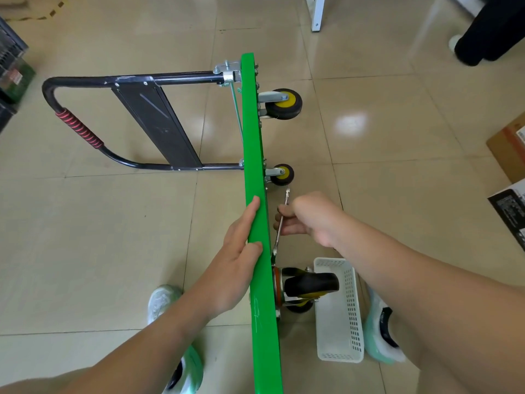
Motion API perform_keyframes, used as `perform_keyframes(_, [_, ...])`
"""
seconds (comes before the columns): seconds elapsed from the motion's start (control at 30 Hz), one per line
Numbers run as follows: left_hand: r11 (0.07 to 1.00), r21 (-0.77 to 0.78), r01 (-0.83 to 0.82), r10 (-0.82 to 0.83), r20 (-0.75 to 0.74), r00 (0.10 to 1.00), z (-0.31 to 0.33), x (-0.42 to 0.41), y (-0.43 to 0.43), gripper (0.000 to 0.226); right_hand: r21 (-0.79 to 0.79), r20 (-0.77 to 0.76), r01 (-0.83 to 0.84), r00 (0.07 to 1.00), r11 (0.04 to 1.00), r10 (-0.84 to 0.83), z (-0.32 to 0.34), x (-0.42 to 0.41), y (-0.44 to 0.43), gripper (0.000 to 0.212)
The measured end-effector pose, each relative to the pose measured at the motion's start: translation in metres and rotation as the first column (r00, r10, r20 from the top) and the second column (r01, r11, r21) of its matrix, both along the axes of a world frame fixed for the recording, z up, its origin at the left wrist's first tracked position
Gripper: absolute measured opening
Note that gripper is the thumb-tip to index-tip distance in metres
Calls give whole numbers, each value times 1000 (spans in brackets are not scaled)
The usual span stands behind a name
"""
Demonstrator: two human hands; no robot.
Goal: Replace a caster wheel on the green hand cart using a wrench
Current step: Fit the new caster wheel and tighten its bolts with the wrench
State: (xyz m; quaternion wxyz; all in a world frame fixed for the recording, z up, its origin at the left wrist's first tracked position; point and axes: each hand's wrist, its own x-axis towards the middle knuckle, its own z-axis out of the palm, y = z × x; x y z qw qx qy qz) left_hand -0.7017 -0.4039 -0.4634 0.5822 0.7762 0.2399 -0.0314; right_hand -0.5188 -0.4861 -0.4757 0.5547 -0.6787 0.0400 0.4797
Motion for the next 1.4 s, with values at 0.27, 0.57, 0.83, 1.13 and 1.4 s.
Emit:
perform_keyframes(0.27, [1000,-2,-4,4,1,1000,2,0,-1,72,238,321,27,941,971,-105,38,9,-15,10])
perform_keyframes(0.57, [997,-30,-71,72,43,996,1,0,-6,73,455,718,-357,689,816,-99,48,-55,-63,32])
perform_keyframes(0.83, [997,26,-76,75,44,996,-6,1,-5,68,288,931,-505,346,814,-115,40,-66,-73,22])
perform_keyframes(1.13, [997,43,-71,69,43,997,-6,1,-4,65,245,961,-532,245,810,-130,33,-68,-72,20])
perform_keyframes(1.4, [999,34,-41,38,69,997,6,-2,-7,66,169,986,-608,109,776,-129,31,-73,-70,16])
